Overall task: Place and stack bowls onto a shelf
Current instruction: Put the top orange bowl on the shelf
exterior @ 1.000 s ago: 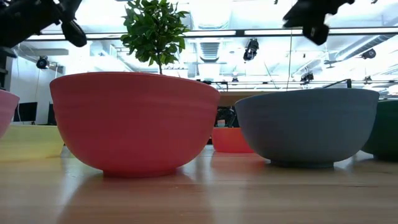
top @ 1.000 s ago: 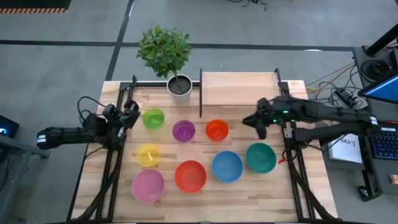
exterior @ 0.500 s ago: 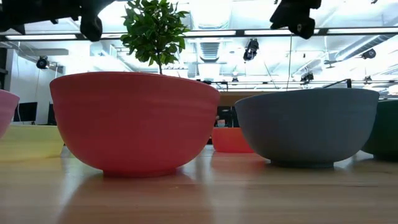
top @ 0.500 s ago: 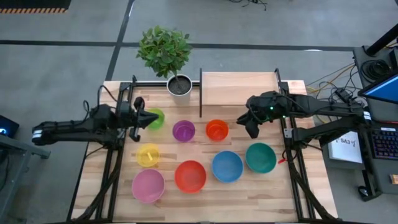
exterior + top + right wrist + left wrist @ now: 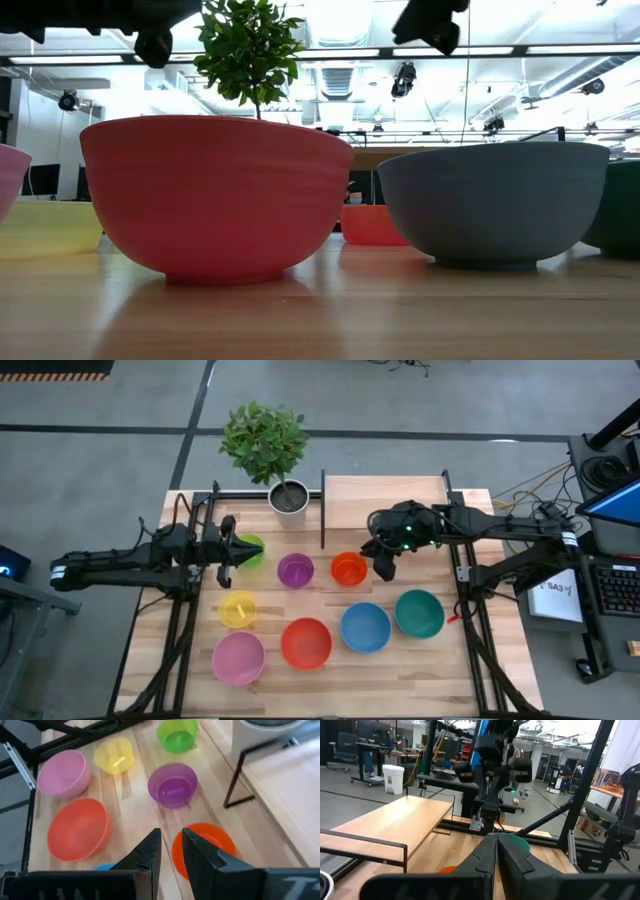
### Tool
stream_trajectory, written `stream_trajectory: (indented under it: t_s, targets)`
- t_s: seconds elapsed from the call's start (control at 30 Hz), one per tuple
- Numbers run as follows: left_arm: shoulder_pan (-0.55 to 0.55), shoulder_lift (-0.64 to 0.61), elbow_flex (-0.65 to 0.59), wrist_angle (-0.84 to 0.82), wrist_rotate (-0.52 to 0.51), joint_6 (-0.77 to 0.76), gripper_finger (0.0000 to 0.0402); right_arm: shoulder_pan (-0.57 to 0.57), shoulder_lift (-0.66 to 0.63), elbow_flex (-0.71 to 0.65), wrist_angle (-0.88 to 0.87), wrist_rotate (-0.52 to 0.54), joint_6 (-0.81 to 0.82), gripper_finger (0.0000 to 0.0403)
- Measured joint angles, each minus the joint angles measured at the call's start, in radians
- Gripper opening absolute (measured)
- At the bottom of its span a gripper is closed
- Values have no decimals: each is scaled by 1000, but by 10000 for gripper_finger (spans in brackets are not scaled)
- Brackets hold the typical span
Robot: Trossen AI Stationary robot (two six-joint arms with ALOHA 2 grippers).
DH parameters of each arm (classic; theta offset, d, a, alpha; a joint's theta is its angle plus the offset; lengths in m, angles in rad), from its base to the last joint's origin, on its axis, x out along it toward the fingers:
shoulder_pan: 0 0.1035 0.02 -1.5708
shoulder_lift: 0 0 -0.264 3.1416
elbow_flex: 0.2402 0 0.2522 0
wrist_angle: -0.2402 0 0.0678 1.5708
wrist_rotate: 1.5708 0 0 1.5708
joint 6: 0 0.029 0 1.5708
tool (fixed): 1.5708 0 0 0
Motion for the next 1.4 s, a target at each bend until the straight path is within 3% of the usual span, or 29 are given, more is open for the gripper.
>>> stream_trajectory:
  t_s: [0.6, 0.87, 1.07, 1.4]
  targets:
    - [0, 31, 0, -10, -2, 53, 0, 0, 417, 293, 21, -7, -88, 68]
    - [0, 9, 0, -24, -1, 54, 0, 21, 600, 406, 24, -42, -361, 68]
    - [0, -8, 0, -35, -1, 54, 0, 26, 702, 456, 25, -44, -445, 70]
    - [0, -11, 0, -46, -1, 72, 0, 39, 757, 466, -27, -45, -407, 135]
